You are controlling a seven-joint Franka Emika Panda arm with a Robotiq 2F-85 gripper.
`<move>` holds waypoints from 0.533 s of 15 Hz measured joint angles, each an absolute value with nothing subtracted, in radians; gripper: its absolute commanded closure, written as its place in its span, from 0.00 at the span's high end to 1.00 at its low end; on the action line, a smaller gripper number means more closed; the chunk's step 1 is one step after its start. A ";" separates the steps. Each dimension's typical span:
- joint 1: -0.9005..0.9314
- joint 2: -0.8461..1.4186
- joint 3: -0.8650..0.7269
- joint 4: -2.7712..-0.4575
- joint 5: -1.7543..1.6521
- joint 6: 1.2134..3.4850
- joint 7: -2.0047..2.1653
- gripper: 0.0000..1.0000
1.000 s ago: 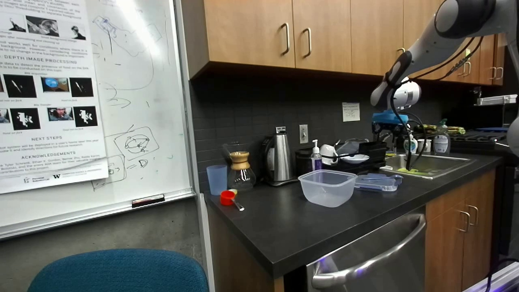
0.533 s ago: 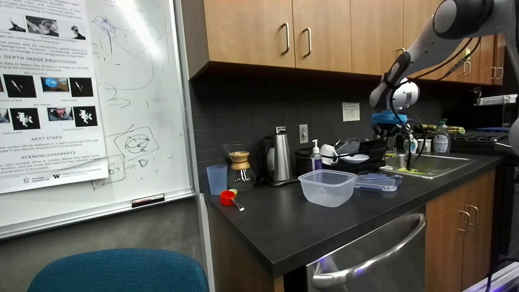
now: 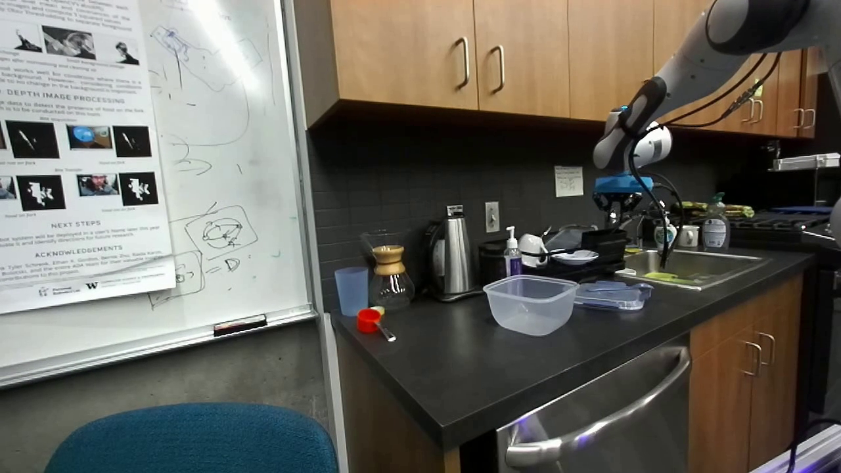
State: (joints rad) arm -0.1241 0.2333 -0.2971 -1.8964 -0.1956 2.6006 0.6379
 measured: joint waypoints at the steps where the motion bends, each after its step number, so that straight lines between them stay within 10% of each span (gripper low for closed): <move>1: -0.119 0.224 -0.297 -1.898 -0.216 2.601 0.644 0.71; 5: -0.106 0.199 -0.297 -1.902 -0.290 2.598 0.682 0.98; 8: -0.106 0.195 -0.297 -1.907 -0.312 2.583 0.707 1.00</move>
State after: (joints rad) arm -0.1060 0.1954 -0.2971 -1.9066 -0.3117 2.5829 0.7065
